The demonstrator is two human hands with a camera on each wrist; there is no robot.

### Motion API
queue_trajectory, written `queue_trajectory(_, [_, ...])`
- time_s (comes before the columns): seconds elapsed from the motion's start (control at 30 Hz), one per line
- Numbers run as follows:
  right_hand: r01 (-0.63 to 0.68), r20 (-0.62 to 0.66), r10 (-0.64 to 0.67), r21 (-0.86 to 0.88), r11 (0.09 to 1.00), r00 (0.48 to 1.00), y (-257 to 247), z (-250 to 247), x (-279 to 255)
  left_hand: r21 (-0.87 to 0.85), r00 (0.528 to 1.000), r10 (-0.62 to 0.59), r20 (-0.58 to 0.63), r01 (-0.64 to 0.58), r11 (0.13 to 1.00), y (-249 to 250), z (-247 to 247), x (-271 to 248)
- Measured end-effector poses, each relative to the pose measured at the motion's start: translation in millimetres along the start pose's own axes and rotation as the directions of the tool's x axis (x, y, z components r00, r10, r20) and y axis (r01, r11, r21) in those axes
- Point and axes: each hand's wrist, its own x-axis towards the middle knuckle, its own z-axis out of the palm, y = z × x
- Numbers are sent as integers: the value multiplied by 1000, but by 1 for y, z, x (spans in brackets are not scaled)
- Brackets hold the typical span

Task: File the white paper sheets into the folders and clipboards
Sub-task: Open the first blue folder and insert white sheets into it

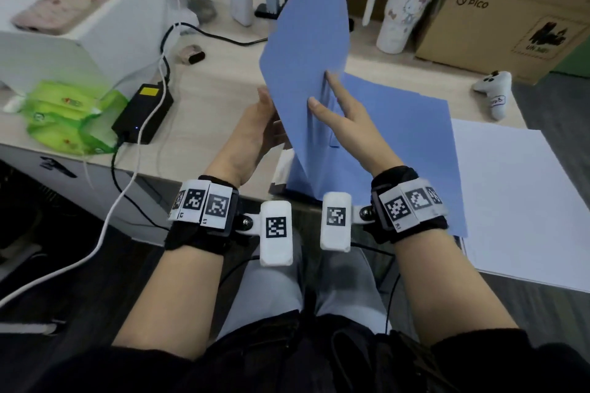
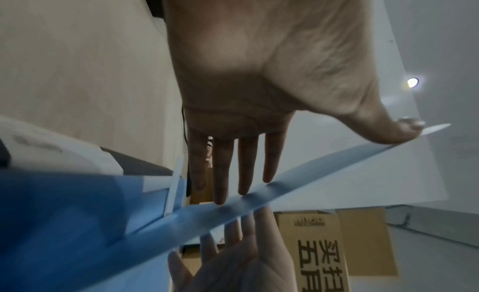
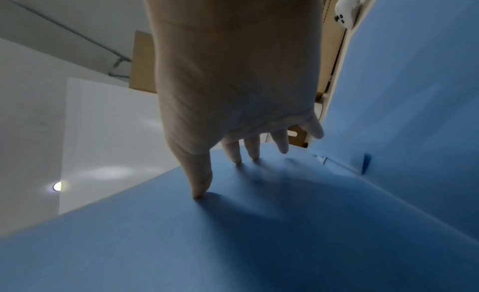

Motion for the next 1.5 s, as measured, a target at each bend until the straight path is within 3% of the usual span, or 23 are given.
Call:
queue_trajectory(0.13, [-56,25,62,-185,981,998,10,18,19,-48,972,86,-220,-99,994,-9,-25,-7])
queue_trajectory(0.23, [-119,53,147,-356,927,988,17,27,28,2,882,172,-438,-190,982,-14,-40,-11])
queue_trajectory(0.37, [-174,53,235,-523,835,970,23,35,32,18,737,174,-653,-215,976,-21,-56,-12])
queue_trajectory(0.47, [-179,67,268,-588,789,961,26,39,35,169,617,221,-755,-143,975,-28,-70,-11])
queue_trajectory(0.57, [-170,95,298,-642,747,950,27,39,37,297,576,268,-772,-47,954,-34,-75,-10])
queue_trajectory(0.67, [-164,118,321,-667,726,940,26,36,39,452,521,307,-797,176,875,-32,-78,-7])
queue_trajectory(0.73, [-169,135,339,-663,729,931,27,33,42,599,550,389,-739,272,753,-27,-76,-3])
queue_trajectory(0.77, [-170,148,345,-654,737,927,28,31,44,647,582,417,-698,265,714,-25,-75,-1])
queue_trajectory(0.83, [-161,178,348,-639,752,920,28,27,46,669,667,420,-615,161,725,-22,-68,6])
queue_trajectory(0.9, [-152,192,338,-622,768,921,27,21,47,667,800,361,-479,64,743,-20,-56,16])
queue_trajectory(0.97, [-143,212,311,-566,812,926,23,16,47,708,915,245,-320,59,704,-24,-45,25])
queue_trajectory(1.03, [-154,207,280,-475,867,937,21,9,48,725,976,114,-186,58,686,-30,-31,36])
queue_trajectory(1.1, [-165,166,242,-378,911,956,18,1,46,747,998,17,-64,36,664,-36,-18,44])
queue_trajectory(1.2, [-191,29,204,-237,953,979,15,-7,39,889,991,-131,-12,70,453,-46,-5,52])
queue_trajectory(1.3, [-309,-171,295,-63,949,940,25,-13,35,949,978,-210,-17,82,306,-52,2,53])
queue_trajectory(1.4, [-402,-245,372,-85,912,895,48,-14,38,964,962,-272,-32,102,247,-61,4,53])
queue_trajectory(1.5, [-414,-214,372,-200,888,903,57,-9,40,968,955,-292,-60,128,218,-70,5,50])
